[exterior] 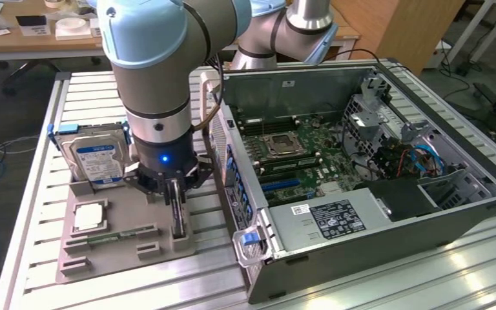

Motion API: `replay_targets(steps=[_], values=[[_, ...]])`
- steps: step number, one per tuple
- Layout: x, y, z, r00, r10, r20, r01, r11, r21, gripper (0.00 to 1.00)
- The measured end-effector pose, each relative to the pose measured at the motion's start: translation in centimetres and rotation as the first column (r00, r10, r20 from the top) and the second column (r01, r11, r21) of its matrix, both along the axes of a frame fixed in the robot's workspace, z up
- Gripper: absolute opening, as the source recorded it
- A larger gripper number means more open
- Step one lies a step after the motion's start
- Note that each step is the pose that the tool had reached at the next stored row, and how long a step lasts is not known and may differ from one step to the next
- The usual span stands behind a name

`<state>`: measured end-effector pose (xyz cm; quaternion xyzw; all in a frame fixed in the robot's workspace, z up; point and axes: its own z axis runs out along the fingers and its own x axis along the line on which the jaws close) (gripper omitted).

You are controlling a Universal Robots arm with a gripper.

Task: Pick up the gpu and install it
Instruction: 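Pick up the gpu and move the gpu toward the slot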

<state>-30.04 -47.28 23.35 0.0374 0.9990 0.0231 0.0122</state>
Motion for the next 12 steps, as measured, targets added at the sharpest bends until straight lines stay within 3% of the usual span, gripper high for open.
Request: replay_targets(steps=[12], values=[[0.0,0.0,0.0,1.0,0.0,-0.0001,0.0,1.0,-0.0001,0.27]])
